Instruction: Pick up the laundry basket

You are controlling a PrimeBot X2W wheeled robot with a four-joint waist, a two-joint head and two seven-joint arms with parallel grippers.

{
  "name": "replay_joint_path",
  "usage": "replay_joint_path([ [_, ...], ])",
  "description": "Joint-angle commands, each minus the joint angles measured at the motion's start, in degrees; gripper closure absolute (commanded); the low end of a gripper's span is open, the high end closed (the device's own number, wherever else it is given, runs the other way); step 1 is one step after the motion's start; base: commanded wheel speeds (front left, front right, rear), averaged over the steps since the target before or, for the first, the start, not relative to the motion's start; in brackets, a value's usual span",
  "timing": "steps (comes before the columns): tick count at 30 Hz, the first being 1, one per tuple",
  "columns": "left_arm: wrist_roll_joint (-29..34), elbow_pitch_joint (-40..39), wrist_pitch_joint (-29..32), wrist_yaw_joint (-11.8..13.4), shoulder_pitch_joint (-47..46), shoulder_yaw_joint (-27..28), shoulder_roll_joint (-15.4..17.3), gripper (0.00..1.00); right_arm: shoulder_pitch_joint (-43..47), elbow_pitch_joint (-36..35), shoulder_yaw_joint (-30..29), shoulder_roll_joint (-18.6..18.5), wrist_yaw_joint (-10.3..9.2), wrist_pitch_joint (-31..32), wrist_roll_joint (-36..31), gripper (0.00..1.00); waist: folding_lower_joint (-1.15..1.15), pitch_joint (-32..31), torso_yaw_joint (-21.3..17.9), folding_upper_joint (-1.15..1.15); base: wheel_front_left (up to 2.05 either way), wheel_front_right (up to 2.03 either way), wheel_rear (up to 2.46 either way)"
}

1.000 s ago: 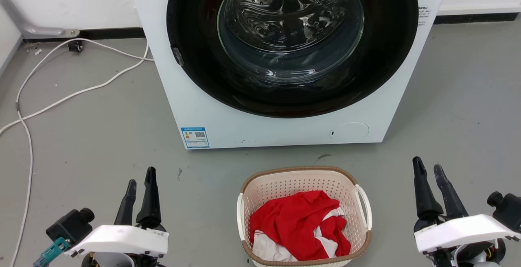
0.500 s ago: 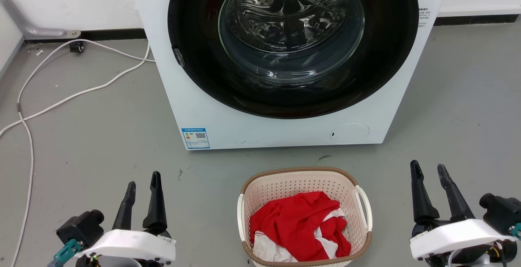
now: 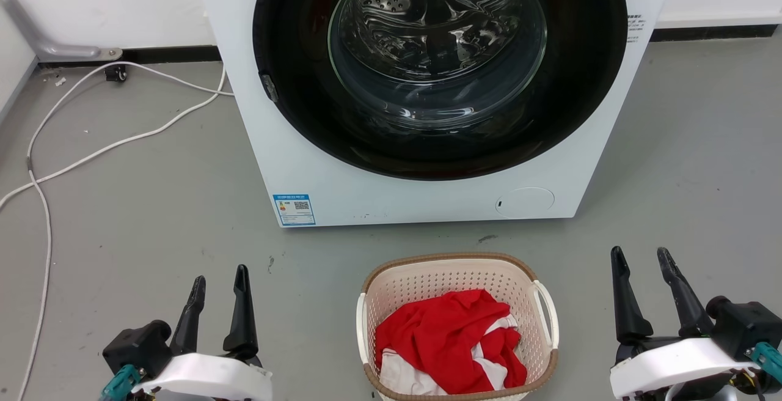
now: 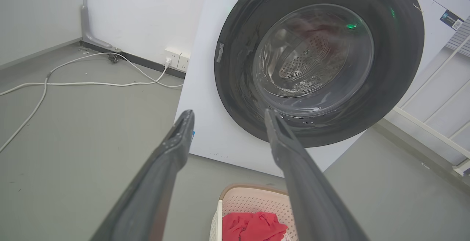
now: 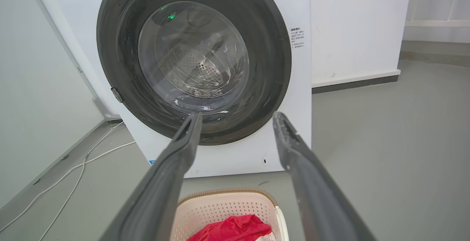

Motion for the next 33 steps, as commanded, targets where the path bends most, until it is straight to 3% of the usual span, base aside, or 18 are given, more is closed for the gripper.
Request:
replay_joint_path([
  [1,1.25,-0.52,-0.48,0.23,0.28,-0.09,0.21,0.00,0.17,-0.79,0.08,-0.14,-0.02,-0.51,-1.39,0.00,0.00,-0.02,0.00,0.00,0.00,0.00,0.00],
  [33,16.67,-0.76,-4.33,1.43,2.28,-1.46,0.26,0.00,2.21,-1.37,-0.58,-0.14,-0.02,-4.38,-17.32,0.00,0.00,-0.58,-0.09,0.00,0.00,0.00,0.00],
])
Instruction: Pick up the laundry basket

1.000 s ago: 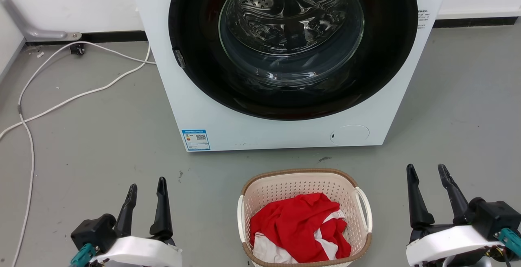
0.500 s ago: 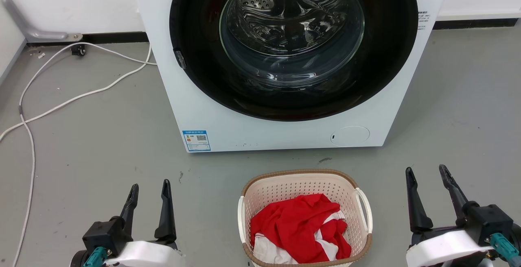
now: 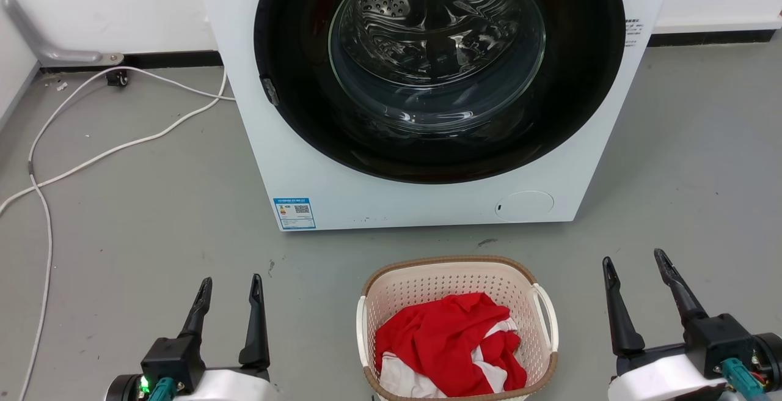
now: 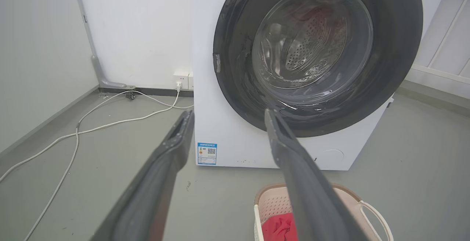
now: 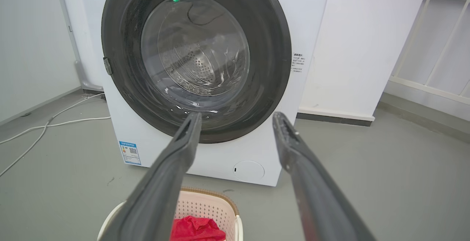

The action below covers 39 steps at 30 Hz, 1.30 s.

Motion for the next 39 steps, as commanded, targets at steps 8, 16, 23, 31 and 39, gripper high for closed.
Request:
replay_joint_path([
  [8,3.81,-0.43,-1.17,0.60,1.01,-0.07,0.19,0.00,1.15,-0.53,-0.36,-0.13,-0.02,-1.16,-3.32,0.00,0.00,-0.21,0.25,0.00,0.00,0.00,0.00],
  [16,4.76,-0.21,-1.48,0.67,1.24,0.14,0.19,0.00,1.05,-0.49,-0.68,-0.13,-0.02,-1.44,-3.41,0.00,0.00,-0.21,0.43,0.00,0.00,0.00,0.00],
  [23,4.51,0.03,-1.43,0.81,1.39,0.15,0.19,0.00,1.17,-0.20,-0.83,-0.13,-0.02,-1.44,-2.55,0.00,0.00,-0.27,0.47,0.00,0.00,0.00,0.00],
  [31,3.98,0.40,-1.42,0.72,1.36,0.18,0.18,0.00,1.08,0.15,-0.92,-0.12,-0.02,-1.44,-1.86,0.00,0.00,-0.21,0.42,0.00,0.00,0.00,0.00],
  [39,3.82,2.47,-1.42,-1.10,-1.29,-0.99,0.18,0.00,0.04,0.88,-1.40,-0.12,-0.02,-1.44,-1.89,0.00,0.00,0.82,0.18,0.00,0.00,0.00,0.00],
])
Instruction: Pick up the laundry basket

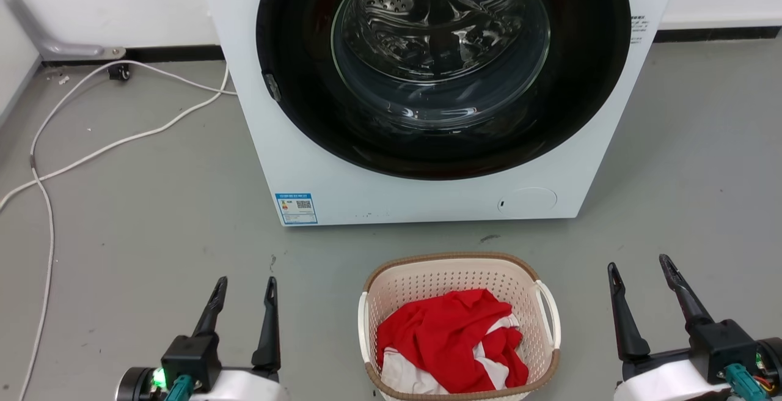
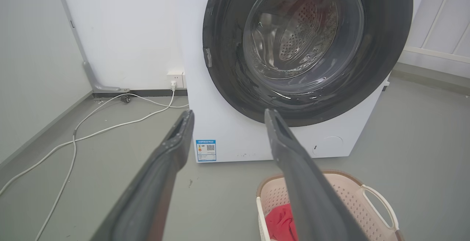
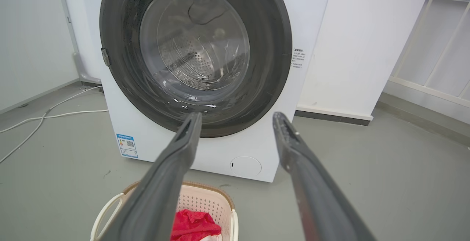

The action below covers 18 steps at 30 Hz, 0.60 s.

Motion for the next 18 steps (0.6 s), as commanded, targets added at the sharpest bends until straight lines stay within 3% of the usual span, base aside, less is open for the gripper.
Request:
replay_joint_path([
  [1,-0.37,0.76,-0.16,-0.47,-1.34,-0.46,0.13,0.00,-0.96,0.53,-0.28,-0.11,-0.02,-0.12,-0.23,0.00,0.00,0.57,-0.14,0.00,0.00,0.00,0.00],
  [9,-1.70,7.82,-0.16,-2.38,-6.81,-3.68,0.12,0.00,-4.59,4.43,-0.86,-0.10,-0.02,-0.11,-2.55,0.00,0.00,3.71,-0.99,0.00,0.00,0.00,0.00],
  [18,-2.96,20.57,-0.16,-3.35,-17.55,-6.56,0.12,0.00,-14.78,14.51,-1.18,-0.07,-0.03,-0.11,-6.37,0.00,0.00,12.47,-2.67,0.00,0.00,0.00,0.00],
])
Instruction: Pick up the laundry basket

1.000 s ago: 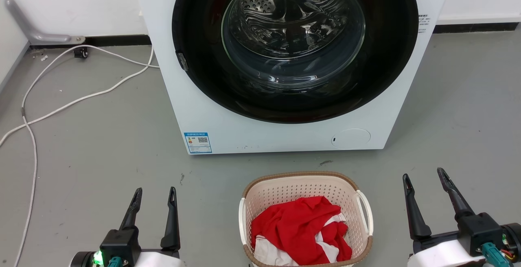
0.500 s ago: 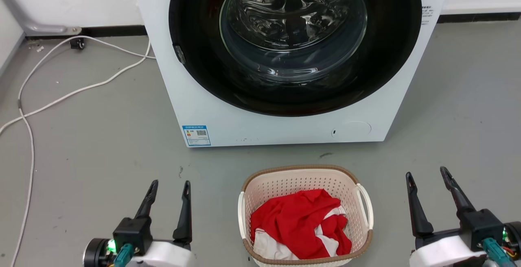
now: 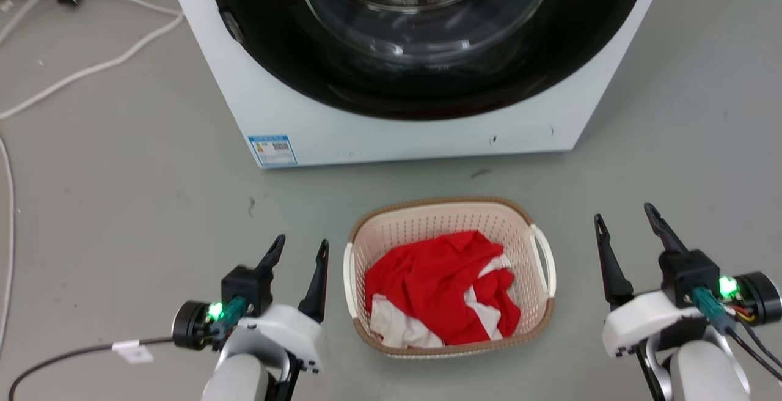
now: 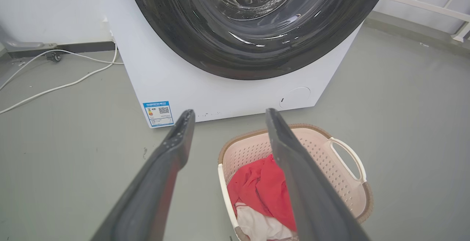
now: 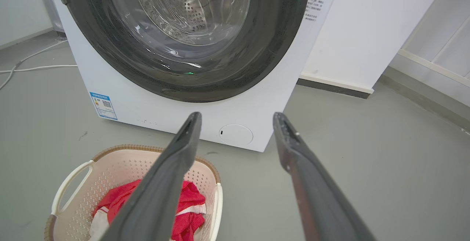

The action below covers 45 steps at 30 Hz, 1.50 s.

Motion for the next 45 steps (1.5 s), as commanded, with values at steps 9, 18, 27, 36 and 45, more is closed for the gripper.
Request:
replay_joint_path([
  [9,-0.66,12.80,-0.15,-1.00,-11.54,-1.93,0.10,0.00,-10.26,11.76,-0.05,-0.01,-0.04,-0.10,-5.10,0.00,0.00,10.62,-1.68,0.00,0.00,0.00,0.00],
  [18,0.30,23.51,-0.14,-1.40,-21.31,-3.41,0.23,0.00,-20.50,24.54,0.71,-1.32,-0.05,-0.10,-8.70,0.00,0.00,19.11,-2.01,0.00,0.00,0.00,0.00],
  [27,-0.69,32.02,-0.15,-1.50,-30.08,-5.13,0.14,0.00,-30.11,34.44,-0.22,-3.01,-0.05,-0.11,-10.67,0.00,0.00,27.43,-0.96,0.00,0.00,0.00,0.00],
  [36,-3.04,37.80,-0.15,-1.54,-36.54,-7.56,0.09,0.00,-36.43,41.98,-0.80,-3.42,-0.05,-0.11,-12.66,0.00,0.00,33.66,-0.22,0.00,0.00,0.00,0.00],
  [45,-7.48,39.42,-0.15,-1.56,-40.75,-12.81,0.09,0.00,-41.44,46.62,-2.76,-3.60,-0.05,-0.10,-14.96,0.00,0.00,38.57,0.08,0.00,0.00,0.00,0.00],
])
